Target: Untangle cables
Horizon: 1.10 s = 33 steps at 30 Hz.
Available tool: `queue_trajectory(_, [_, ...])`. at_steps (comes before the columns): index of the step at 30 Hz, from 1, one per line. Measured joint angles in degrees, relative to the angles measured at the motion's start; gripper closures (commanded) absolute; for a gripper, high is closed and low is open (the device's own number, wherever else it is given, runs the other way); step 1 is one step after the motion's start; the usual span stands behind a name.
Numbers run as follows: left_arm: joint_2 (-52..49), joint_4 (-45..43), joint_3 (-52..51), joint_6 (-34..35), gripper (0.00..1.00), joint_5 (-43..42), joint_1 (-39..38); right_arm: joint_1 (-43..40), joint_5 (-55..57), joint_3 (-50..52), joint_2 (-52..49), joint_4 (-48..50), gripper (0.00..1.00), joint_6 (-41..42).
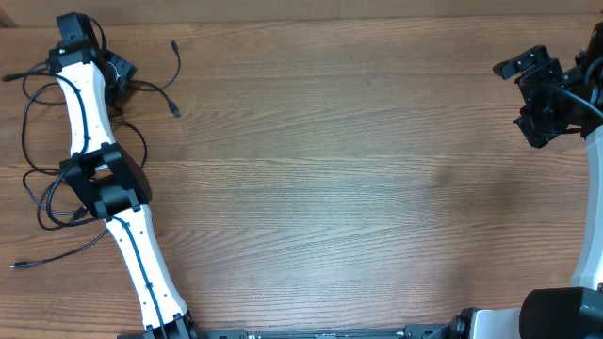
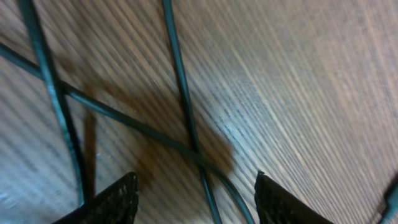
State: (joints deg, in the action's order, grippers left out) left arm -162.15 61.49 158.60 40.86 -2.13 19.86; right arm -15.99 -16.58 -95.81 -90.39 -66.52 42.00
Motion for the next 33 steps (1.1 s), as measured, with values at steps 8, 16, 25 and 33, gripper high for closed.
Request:
queue_trajectory(8, [-0.72,-3.3,0.0,1.01,0.85,-1.27,0.0,0.0,0.02,0.0,0.0,-0.13,0.0,-0.04])
queue_trajectory(16, [-1.4,-9.03,-1.42,1.14,0.96,-1.79,0.02,0.02,0.0,0.0,0.0,-1.95,0.0,0.02])
queue_trajectory(25, [-1.29,-19.32,-5.16,-1.88,0.96,-4.74,0.5,0.02,0.02,0.0,0.0,-3.54,0.01,0.0])
queue_trajectory(33, [-2.6,-26.01,-5.55,-3.85,0.96,-14.14,0.37,0.0,0.02,0.0,0.0,-4.87,0.01,0.0])
